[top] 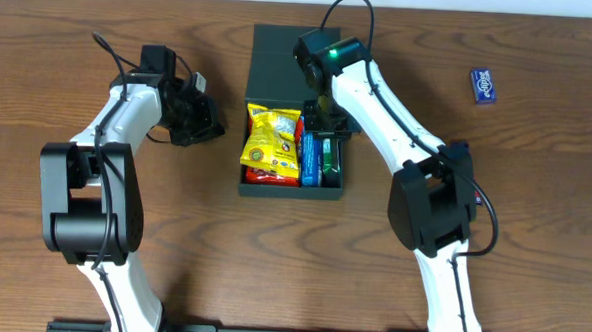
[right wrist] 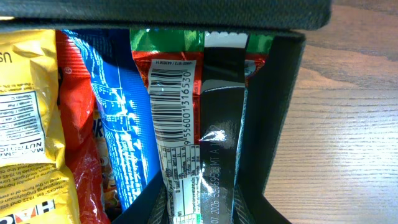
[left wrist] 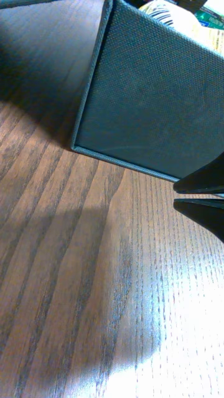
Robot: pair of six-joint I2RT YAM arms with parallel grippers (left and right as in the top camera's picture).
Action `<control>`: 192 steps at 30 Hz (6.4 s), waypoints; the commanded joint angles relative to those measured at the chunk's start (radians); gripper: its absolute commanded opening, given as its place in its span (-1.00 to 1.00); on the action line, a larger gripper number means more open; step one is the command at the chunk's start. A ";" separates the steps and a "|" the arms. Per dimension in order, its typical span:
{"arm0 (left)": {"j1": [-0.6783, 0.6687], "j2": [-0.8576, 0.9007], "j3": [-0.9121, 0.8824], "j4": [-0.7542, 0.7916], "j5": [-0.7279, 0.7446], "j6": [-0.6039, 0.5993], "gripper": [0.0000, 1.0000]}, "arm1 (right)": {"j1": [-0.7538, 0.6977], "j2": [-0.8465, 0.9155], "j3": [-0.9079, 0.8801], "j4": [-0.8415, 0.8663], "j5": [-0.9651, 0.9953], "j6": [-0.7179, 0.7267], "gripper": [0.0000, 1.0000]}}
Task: Pack container
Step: 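Carry the stick pack over the box and lower it into the right side, then release the stick pack and move the right gripper to the purple bar, then grasp the purple Dairy Milk bar with the right gripper and lift it, then carry the purple bar into the box and lower it beside the blue bar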
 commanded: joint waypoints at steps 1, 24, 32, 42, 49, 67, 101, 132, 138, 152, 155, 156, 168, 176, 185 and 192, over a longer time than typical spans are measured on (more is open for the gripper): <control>0.004 0.013 -0.012 -0.003 0.000 0.019 -0.88 | 0.005 -0.019 -0.008 -0.002 0.024 0.012 -0.70; 0.004 0.013 -0.012 -0.003 -0.005 0.030 -0.87 | -0.045 -0.113 0.212 -0.085 0.372 -0.039 0.38; 0.004 0.013 -0.013 -0.004 -0.005 0.030 -0.87 | -0.324 -0.111 0.196 -0.137 0.396 -0.204 0.34; 0.004 0.013 -0.013 -0.003 -0.005 0.029 -0.79 | -0.738 -0.114 -0.005 -0.055 0.017 -0.560 0.35; 0.004 0.013 -0.013 -0.003 -0.004 0.029 -0.78 | -0.713 -0.114 -0.197 0.038 0.001 -0.535 0.38; 0.004 0.013 -0.013 0.016 -0.004 0.029 -0.76 | -0.632 -0.114 -0.439 0.233 0.177 -0.426 0.11; 0.004 0.013 -0.013 0.015 -0.004 0.029 -0.75 | -0.539 -0.114 -0.116 0.107 0.055 -0.316 -0.48; 0.004 0.013 -0.013 0.020 -0.005 0.030 -0.76 | -0.608 -0.115 -0.500 0.203 0.108 -0.375 0.16; 0.004 0.013 -0.013 0.020 -0.004 0.029 -0.76 | -0.609 -0.114 -0.540 0.270 0.120 -0.374 -0.23; 0.004 0.013 -0.013 0.019 -0.004 0.029 -0.75 | -0.608 -0.114 -0.486 0.277 0.099 -0.347 -0.74; 0.004 0.013 -0.013 0.020 -0.004 0.029 -0.75 | -0.607 -0.114 -0.411 0.245 0.097 -0.347 -0.86; 0.004 0.013 -0.013 0.020 -0.004 0.029 -0.76 | -0.606 -0.114 -0.386 0.233 0.097 -0.347 -0.88; 0.004 0.013 -0.013 0.019 -0.004 0.029 -0.76 | -0.462 -0.114 -0.060 0.079 0.031 -0.339 -0.97; 0.004 0.013 -0.013 0.016 -0.004 0.030 -0.75 | -0.279 -0.114 0.051 -0.021 -0.069 -0.282 -0.98; 0.004 0.013 -0.013 0.016 -0.004 0.029 -0.75 | -0.102 -0.114 0.059 -0.055 -0.101 -0.152 -0.97; 0.004 0.013 -0.013 0.015 -0.004 0.030 -0.75 | -0.032 -0.114 0.035 -0.031 -0.097 -0.012 -0.97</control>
